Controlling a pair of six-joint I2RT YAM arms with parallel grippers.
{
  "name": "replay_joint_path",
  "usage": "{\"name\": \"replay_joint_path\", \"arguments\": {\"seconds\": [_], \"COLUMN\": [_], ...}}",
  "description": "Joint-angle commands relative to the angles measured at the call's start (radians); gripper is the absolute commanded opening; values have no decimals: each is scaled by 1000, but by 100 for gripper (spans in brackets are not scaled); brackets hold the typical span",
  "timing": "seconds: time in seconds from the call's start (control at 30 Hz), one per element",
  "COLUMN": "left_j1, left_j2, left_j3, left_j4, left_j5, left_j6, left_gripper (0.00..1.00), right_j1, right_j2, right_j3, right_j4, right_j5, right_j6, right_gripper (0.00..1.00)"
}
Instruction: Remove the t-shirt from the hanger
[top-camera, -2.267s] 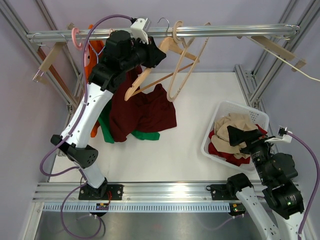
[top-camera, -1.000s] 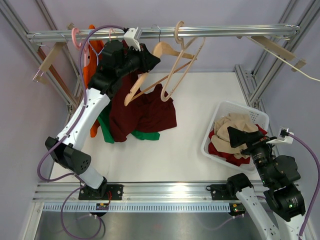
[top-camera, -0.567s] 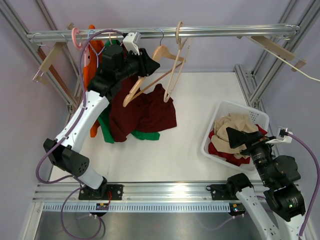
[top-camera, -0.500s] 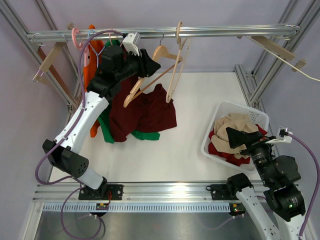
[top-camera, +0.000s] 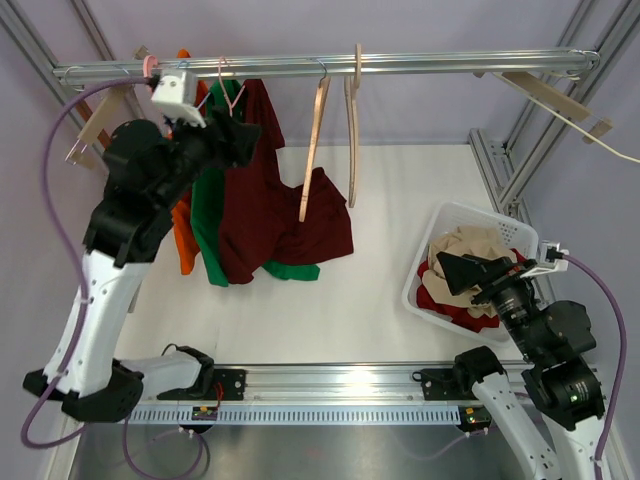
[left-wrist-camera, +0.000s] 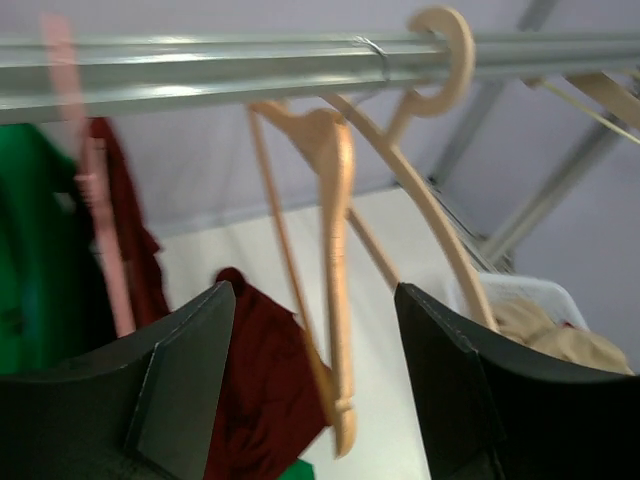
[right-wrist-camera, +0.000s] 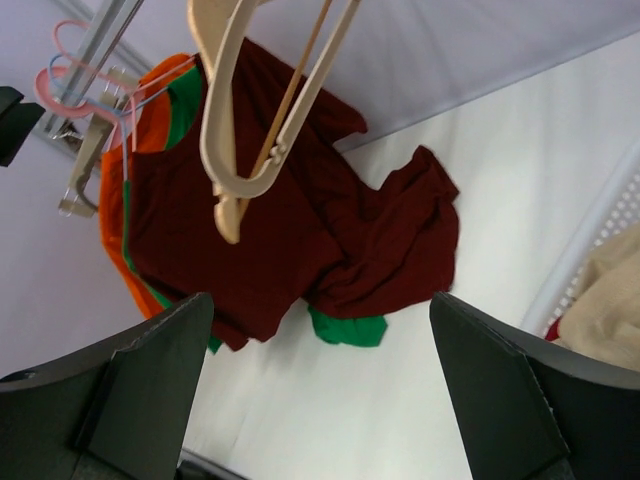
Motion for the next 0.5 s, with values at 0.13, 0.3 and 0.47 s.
{"name": "replay_joint_path", "arguments": {"seconds": [0.13, 0.3, 0.47], "left_j1": [92, 116, 117], "left_j2": [39, 132, 235], "left_j3": [10, 87, 175], "left_j4": [-166, -159, -156], "left_j5": [-233, -208, -208], "left_j6": [82, 104, 121], "left_gripper": [66, 65, 55], "right_j1": [-2, -1, 1], "right_j2": [93, 136, 148], "right_j3": [-24, -32, -44], "right_j4": [126, 141, 161], "right_j5": [-264, -336, -365], "right_j6": [-3, -24, -34], "right_gripper": [100, 96, 94]}}
